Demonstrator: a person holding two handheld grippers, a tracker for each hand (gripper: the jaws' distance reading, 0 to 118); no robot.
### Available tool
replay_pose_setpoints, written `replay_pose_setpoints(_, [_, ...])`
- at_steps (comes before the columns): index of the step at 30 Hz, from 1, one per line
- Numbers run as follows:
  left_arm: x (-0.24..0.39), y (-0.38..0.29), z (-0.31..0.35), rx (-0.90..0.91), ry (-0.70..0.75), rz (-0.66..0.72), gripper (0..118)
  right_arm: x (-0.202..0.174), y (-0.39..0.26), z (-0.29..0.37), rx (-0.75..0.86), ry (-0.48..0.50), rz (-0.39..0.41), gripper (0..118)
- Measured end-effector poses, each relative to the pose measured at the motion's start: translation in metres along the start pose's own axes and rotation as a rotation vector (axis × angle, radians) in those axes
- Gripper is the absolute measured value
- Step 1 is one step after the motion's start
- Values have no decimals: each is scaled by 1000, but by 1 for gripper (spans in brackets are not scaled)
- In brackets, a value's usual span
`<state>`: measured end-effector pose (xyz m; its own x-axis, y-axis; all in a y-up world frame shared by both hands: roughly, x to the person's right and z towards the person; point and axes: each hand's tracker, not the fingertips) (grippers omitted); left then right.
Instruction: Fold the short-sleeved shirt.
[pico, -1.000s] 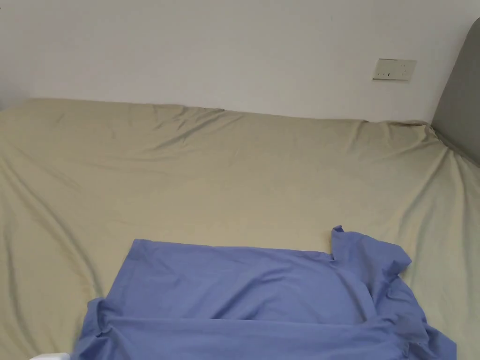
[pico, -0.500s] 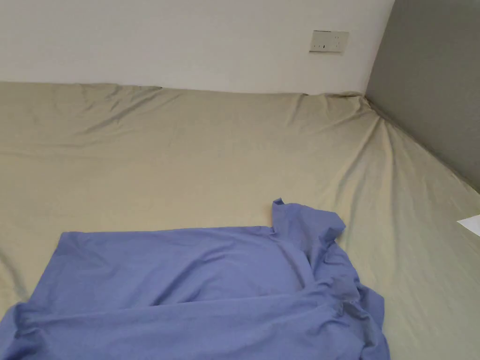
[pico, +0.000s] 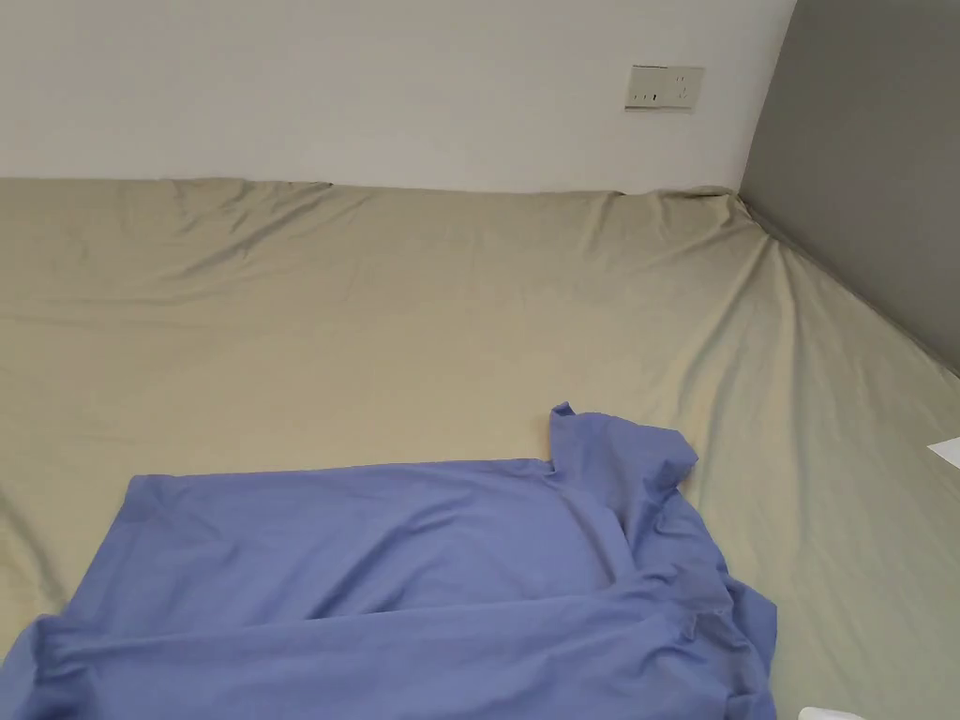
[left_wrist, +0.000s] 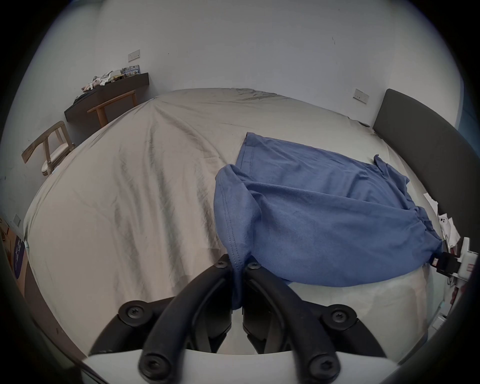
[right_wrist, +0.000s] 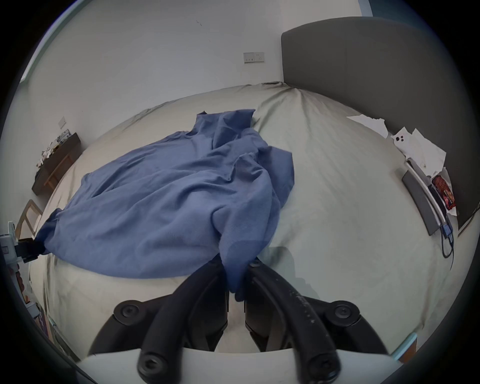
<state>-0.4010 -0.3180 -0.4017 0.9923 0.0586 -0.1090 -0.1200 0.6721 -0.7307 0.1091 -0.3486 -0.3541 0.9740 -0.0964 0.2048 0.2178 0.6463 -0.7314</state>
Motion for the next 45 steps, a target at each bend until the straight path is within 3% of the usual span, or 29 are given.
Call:
replay_pose_setpoints(3, [2, -2, 16, 20, -2, -2, 5, 12, 2, 22, 9, 23, -6, 13])
replay_pose_setpoints(6, [2, -9, 28, 14, 10, -7, 5, 24, 1, 52, 57, -52, 82, 13])
replay_pose_setpoints(12, [-6, -33, 54, 5, 45, -14, 5, 47, -21, 93, 35, -95, 126, 13])
replay_pose_setpoints(22, [-21, -81, 73, -68, 43, 57, 5, 45, -77, 109, -81, -102, 85, 13])
replay_pose_setpoints(26, [-23, -86, 70, -68, 45, 65, 5, 40, -83, 100, -90, -143, 112, 14])
replay_pose_setpoints(27, [-24, -86, 67, -70, 44, 69, 5, 39, -84, 96, -92, -150, 116, 20])
replay_pose_setpoints(28, [-25, -87, 63, -73, 43, 72, 14, 40, -85, 90, -100, -153, 118, 41])
replay_pose_setpoints(29, [-24, -87, 62, -76, 44, 76, 28, 42, -86, 83, -148, -166, 116, 62])
replay_pose_setpoints(30, [-25, -89, 59, -86, 65, 81, 45, 45, -88, 78, -184, -193, 104, 74])
replay_pose_setpoints(33, [-36, -94, 59, -117, 187, 92, 50, 55, -90, 88, -188, -220, 46, 77])
replay_pose_setpoints(35, [-51, -92, 72, -89, 93, 208, 51, 65, -85, 101, -146, -317, -46, 77])
replay_pose_setpoints(37, [-60, -83, 86, -87, 25, 330, 52, 70, -73, 118, -78, -327, -92, 77])
replay_pose_setpoints(38, [-62, -79, 92, -53, 7, 347, 47, 68, -66, 128, -42, -313, -100, 76])
replay_pose_setpoints(39, [-60, -73, 98, -27, 5, 321, 28, 63, -59, 135, -6, -288, -87, 70])
replay_pose_setpoints(40, [-56, -67, 102, 11, 34, 282, 0, 56, -51, 140, 33, -274, -52, 47])
replay_pose_setpoints(42, [-44, -51, 105, 70, 63, 189, 0, 40, -37, 142, 91, -257, 8, 9])
replay_pose_setpoints(43, [-38, -43, 106, 76, 48, 153, 0, 32, -32, 142, 112, -252, 28, 2])
replay_pose_setpoints(45, [-28, -28, 104, 121, 16, 115, 0, 17, -21, 141, 115, -167, 29, 1])
